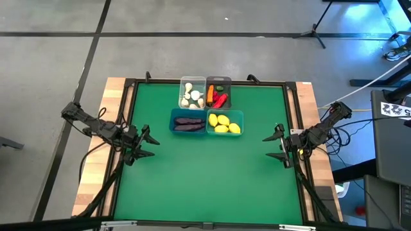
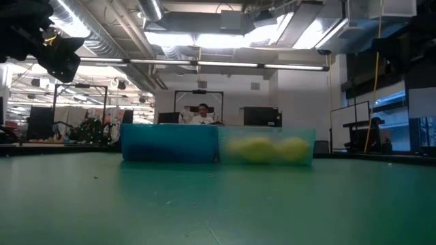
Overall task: Sort produce into baskets
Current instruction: Return to Home Position
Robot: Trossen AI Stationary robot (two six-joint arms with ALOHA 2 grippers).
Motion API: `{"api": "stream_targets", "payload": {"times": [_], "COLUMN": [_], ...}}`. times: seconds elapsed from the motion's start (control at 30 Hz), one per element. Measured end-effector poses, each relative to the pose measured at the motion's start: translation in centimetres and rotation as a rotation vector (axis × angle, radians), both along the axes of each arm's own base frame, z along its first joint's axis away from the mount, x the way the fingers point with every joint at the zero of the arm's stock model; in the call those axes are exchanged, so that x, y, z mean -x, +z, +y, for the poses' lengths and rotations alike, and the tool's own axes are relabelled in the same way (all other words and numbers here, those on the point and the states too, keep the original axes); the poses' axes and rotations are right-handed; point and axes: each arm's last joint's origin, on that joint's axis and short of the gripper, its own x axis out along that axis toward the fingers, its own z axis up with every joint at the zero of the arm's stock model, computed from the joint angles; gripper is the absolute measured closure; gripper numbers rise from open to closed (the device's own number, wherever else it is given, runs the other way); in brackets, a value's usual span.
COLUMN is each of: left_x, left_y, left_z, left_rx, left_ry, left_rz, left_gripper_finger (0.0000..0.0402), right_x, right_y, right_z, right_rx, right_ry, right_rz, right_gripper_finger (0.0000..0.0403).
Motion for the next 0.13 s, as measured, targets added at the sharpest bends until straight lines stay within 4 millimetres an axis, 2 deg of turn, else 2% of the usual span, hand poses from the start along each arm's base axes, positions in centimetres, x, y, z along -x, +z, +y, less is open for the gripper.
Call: {"api": "stream_targets", "payload": {"times": [0.13], "left_x": [0.0], "left_y": [0.0], "left_z": [0.0], "left_rx": [0.0], "left_ry": [0.0], "left_rz": [0.0], "left_gripper_finger": [0.015], "right_x": [0.0], "right_y": [0.0], "right_z": [0.0], "right_rx": [0.0], "right_ry": [0.0], "right_rz": [0.0], "right_gripper_finger": [0.0123]}}
